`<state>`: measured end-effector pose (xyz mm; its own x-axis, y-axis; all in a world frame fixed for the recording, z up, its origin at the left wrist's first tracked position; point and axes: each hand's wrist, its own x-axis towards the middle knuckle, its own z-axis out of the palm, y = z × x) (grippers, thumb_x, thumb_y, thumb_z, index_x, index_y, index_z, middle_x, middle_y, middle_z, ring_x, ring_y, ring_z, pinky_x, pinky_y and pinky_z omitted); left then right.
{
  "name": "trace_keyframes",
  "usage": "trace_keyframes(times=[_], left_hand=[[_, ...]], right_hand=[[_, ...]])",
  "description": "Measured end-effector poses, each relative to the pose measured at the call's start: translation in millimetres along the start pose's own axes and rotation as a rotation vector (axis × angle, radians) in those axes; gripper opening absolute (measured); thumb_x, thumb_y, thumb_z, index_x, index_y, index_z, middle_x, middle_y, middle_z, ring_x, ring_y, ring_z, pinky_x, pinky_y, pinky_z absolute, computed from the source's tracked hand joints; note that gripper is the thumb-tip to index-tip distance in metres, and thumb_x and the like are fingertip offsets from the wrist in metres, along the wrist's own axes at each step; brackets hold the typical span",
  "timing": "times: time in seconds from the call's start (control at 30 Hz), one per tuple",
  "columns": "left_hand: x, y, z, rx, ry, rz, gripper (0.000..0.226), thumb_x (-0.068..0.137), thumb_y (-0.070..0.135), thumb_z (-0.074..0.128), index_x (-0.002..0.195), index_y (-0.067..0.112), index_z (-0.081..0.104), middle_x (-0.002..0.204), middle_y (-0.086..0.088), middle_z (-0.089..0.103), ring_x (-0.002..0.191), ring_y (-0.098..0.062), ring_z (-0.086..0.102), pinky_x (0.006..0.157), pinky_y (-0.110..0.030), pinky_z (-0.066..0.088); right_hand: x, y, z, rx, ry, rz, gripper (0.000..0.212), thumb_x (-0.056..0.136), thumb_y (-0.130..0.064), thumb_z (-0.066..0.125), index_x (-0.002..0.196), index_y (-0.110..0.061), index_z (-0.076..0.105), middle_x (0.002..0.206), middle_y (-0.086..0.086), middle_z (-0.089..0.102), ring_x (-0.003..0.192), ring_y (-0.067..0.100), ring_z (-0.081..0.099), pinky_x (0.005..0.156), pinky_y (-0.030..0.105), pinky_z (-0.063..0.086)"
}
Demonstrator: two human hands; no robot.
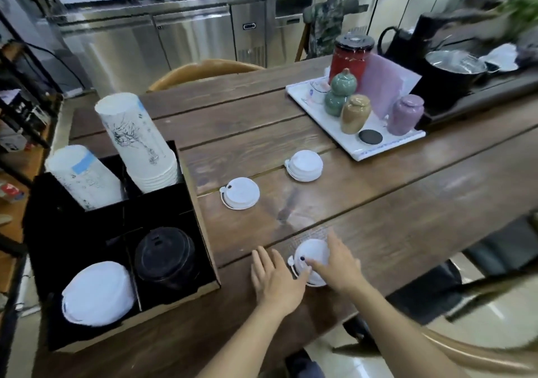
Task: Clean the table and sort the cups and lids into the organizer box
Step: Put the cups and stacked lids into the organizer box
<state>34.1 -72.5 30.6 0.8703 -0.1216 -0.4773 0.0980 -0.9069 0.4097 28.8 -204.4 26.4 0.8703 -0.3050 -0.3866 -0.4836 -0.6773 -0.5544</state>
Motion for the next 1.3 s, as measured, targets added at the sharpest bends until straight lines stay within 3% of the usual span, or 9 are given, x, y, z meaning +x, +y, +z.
trace_keyframes(times=[0.1,0.4,0.53,0.6,0.73,0.8,0.9,1.1,1.3], left_hand=[[3.5,6.9,15.1,0.035,-0.006,-0.003,0.085,0.088,0.065,0.033,0.151,0.011,0.011,0.159,-0.014,-0.012,0.146,-0.028,-0.017,0.118,-0.041,-0.004],[9.6,13.5,26.0,-0.23,0.065,-0.026,0.051,0.085,0.043,0.06,0.128,0.024,0.042,0.16,-0.006,-0.001,0.147,-0.025,-0.008,0.116,-0.041,0.008],[17.4,9.0,12.3,-0.37,0.118,-0.09,0.046,0.081,0.034,0.067,0.122,0.024,0.048,0.155,-0.003,0.014,0.144,-0.026,0.011,0.113,-0.041,0.018],[20.9,5.9,2.8,-0.454,0.183,-0.118,0.04,0.081,0.031,0.067,0.117,0.025,0.052,0.149,-0.003,0.026,0.136,-0.027,0.025,0.11,-0.04,0.027],[27.9,-1.0,-19.9,-0.817,0.209,-0.13,0.03,0.084,0.022,0.065,0.107,0.036,0.05,0.13,-0.002,0.039,0.116,-0.024,0.047,0.097,-0.036,0.046],[31.5,-2.4,-32.6,-1.089,0.187,-0.138,0.047,0.085,0.013,0.065,0.12,0.035,0.044,0.127,0.001,0.045,0.114,-0.023,0.05,0.085,-0.035,0.054],[39.7,-0.7,-49.8,-1.338,0.314,-0.244,0.063,0.082,0.003,0.067,0.13,0.024,0.033,0.117,0.001,0.046,0.106,-0.023,0.051,0.067,-0.03,0.056],[68.6,-8.1,-70.3,-1.306,0.501,-0.349,0.025,0.079,0.007,0.071,0.095,0.015,0.054,0.096,-0.005,0.063,0.082,-0.013,0.06,0.086,-0.043,0.056],[94.8,-6.5,-87.8,-1.408,0.586,-0.406,0.017,0.082,-0.002,0.063,0.081,0.014,0.058,0.079,0.002,0.059,0.071,-0.01,0.058,0.055,-0.022,0.049]], right_hand=[[-1.4,13.1,3.1,-0.055,-0.04,0.041,0.075,0.09,-0.042,0.052,0.148,-0.014,0.013,0.157,0.006,0.021,0.144,0.023,0.02,0.116,0.046,0.019],[16.7,3.9,-15.2,0.13,-0.038,0.009,0.055,0.078,-0.016,0.069,0.127,-0.006,0.047,0.123,0.013,0.055,0.114,0.028,0.052,0.09,0.036,0.046],[31.5,-7.5,-28.2,0.324,-0.136,-0.063,0.008,0.076,-0.013,0.072,0.079,-0.014,0.065,0.076,0.0,0.061,0.076,0.019,0.057,0.065,0.032,0.043],[38.7,-15.8,-32.6,0.361,-0.171,-0.119,0.022,0.077,-0.013,0.072,0.063,-0.024,0.059,0.066,-0.006,0.057,0.066,0.013,0.052,0.061,0.028,0.039],[57.2,-37.8,-33.7,0.46,-0.249,-0.167,0.012,0.081,-0.013,0.069,0.072,-0.021,0.065,0.074,-0.003,0.061,0.071,0.016,0.057,0.059,0.026,0.043],[65.8,-51.0,-30.3,0.492,-0.303,-0.138,0.005,0.084,-0.015,0.066,0.085,-0.011,0.068,0.082,0.002,0.064,0.074,0.015,0.06,0.053,0.022,0.047],[76.1,-69.4,-21.9,0.558,-0.364,-0.105,0.021,0.085,-0.018,0.066,0.1,-0.002,0.064,0.094,0.01,0.066,0.085,0.024,0.066,0.061,0.033,0.059],[103.2,-92.8,-10.8,0.532,-0.34,-0.18,0.023,0.085,-0.024,0.065,0.108,-0.019,0.064,0.091,0.004,0.066,0.077,0.021,0.065,0.058,0.028,0.051],[134.3,-107.9,-9.7,0.446,-0.383,-0.305,0.024,0.087,-0.023,0.06,0.11,-0.028,0.066,0.09,-0.013,0.069,0.073,-0.001,0.056,0.063,0.017,0.038]])
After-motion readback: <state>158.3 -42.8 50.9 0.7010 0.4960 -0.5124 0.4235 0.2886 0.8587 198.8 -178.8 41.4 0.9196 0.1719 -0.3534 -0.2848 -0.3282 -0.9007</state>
